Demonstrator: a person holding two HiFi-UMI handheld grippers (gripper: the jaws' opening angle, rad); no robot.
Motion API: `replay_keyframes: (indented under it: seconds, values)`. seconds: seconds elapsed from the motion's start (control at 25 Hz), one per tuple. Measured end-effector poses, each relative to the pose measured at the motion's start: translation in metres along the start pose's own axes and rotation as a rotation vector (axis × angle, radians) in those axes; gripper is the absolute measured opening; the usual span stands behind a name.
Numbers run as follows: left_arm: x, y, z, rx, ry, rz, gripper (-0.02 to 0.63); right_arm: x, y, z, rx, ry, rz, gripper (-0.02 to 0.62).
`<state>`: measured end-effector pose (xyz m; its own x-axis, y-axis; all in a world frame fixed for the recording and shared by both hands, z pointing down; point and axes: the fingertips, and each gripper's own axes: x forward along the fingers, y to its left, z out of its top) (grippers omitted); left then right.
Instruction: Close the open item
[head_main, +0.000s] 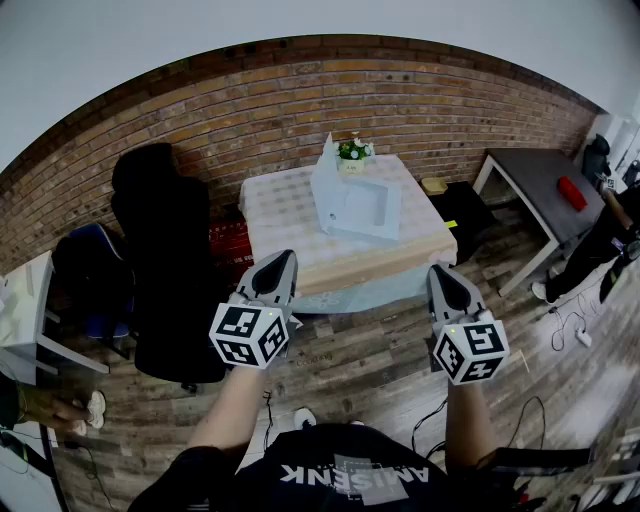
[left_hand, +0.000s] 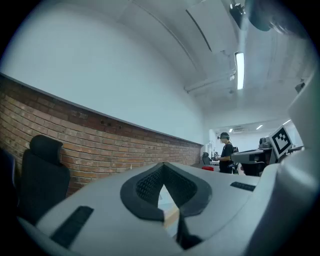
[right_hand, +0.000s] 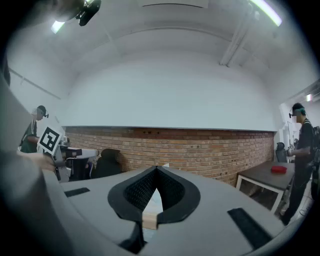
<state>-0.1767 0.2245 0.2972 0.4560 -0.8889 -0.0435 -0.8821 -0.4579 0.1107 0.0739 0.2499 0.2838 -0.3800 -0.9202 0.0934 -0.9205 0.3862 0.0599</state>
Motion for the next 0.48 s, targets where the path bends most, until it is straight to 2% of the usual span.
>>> replay_keyframes:
  seconds: [0.48]
  values:
    - [0.005, 0.014, -0.003, -0.013, -0.007, -0.015, 0.012, 0.014, 0.004, -0.001, 0.026, 0.006, -0.029, 0.040]
